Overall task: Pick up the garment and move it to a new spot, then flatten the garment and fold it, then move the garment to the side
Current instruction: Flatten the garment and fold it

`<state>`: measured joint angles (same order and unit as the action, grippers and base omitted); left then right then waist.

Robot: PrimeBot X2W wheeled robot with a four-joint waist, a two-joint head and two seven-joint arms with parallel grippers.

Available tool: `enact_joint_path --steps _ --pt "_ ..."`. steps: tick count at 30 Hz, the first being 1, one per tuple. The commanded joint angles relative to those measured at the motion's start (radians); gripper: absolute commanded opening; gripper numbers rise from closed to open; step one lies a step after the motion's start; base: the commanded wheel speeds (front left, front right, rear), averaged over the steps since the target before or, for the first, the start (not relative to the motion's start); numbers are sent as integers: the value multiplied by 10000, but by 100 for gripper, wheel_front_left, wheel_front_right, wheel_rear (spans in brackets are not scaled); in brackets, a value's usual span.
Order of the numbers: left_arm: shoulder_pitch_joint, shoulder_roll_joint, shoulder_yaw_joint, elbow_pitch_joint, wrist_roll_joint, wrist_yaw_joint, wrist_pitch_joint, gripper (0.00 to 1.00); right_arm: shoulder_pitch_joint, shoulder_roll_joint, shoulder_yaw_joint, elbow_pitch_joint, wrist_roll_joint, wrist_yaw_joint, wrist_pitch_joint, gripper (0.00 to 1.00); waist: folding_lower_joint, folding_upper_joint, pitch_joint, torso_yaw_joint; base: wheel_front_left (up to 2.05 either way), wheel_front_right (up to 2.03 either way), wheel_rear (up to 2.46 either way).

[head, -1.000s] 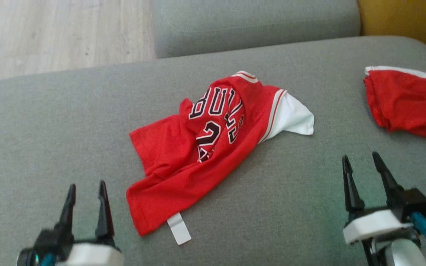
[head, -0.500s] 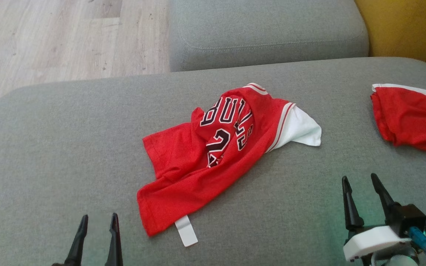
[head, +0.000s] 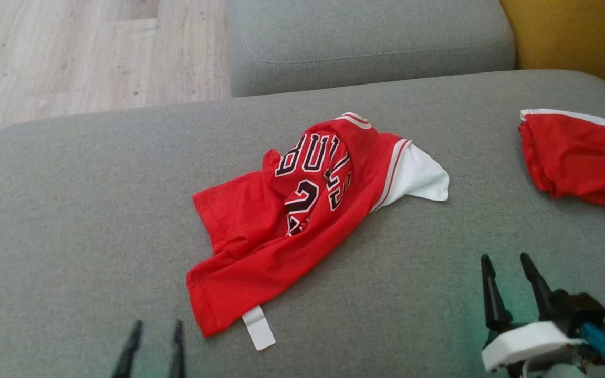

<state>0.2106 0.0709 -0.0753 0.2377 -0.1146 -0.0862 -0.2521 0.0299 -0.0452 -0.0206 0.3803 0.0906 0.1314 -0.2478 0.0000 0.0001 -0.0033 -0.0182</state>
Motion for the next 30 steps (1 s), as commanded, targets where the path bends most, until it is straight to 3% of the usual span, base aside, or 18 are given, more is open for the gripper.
enact_joint_path --steps 1,9,17,30 --pt "-448 -21 -130 -123 117 -150 -60 100 -829 -51 217 -331 176 -7 5 100 0 -1 107 -17 0 0 0" --pt "-1093 396 -1720 -245 416 -394 1537 100 -3090 -488 161 13 -506 -7 1814 100 0 -1 1053 319 0 0 0" --pt "-2105 647 -2194 67 596 -416 2197 100 -5616 -989 174 2559 -1384 -7 3778 100 0 -1 2252 1023 0 0 0" --pt "-2635 744 -2797 226 512 -427 1926 100 -6728 -1052 -98 5219 -1796 -7 3468 100 0 -1 2691 1460 0 0 0"
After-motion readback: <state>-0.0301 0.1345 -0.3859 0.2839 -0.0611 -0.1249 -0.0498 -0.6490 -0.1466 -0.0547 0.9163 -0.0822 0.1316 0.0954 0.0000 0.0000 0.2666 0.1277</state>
